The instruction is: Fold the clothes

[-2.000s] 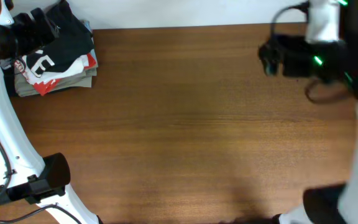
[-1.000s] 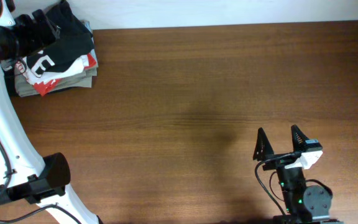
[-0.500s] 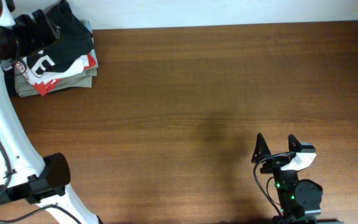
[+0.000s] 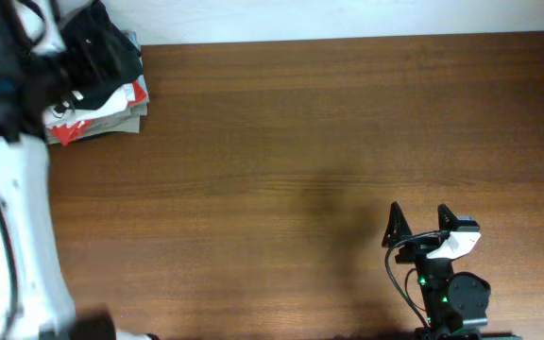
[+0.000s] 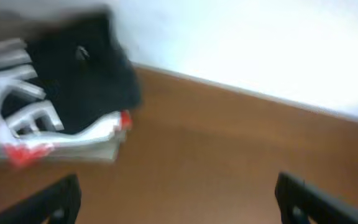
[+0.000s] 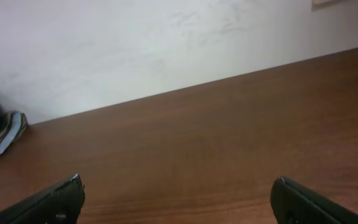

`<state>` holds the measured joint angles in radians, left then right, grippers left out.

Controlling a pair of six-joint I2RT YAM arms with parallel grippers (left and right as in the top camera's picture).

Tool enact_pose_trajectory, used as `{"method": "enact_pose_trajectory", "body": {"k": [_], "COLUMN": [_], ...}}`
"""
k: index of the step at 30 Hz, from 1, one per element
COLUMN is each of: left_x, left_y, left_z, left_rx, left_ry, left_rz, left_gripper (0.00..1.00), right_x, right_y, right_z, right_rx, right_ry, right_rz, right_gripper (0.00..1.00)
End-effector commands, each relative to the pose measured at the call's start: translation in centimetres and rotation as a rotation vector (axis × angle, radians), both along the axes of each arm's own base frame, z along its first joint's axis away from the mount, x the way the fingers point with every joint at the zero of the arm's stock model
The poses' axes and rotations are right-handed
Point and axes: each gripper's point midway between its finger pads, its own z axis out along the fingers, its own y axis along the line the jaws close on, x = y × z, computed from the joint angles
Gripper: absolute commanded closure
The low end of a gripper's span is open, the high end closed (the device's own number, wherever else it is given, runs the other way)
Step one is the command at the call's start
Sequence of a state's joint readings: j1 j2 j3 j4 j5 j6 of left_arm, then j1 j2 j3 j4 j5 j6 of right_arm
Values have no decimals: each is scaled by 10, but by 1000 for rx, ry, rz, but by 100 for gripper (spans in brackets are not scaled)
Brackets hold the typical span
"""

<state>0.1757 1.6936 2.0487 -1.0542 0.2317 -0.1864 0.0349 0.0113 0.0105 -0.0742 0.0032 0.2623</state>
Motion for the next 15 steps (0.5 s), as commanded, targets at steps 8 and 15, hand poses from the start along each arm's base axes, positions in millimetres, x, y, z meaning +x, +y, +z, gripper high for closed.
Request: {"method": "enact_pose_trajectory", "body": {"k": [8,15], "left_x": [-181,-205], "left_y": [-55,-48], "left_z": [-67,-124], "left_rx": [150,201], "left_ry": [-515,-883], "left_rz": [-97,-25], "left_gripper": [1,1], "right_x": [0,0], "right_y": [-3,-3], "right_z": [-2,-2], "right_rx": [5,5], "right_ry": [4,4], "right_rz": [-14,-14], "right_gripper": [1,1]}}
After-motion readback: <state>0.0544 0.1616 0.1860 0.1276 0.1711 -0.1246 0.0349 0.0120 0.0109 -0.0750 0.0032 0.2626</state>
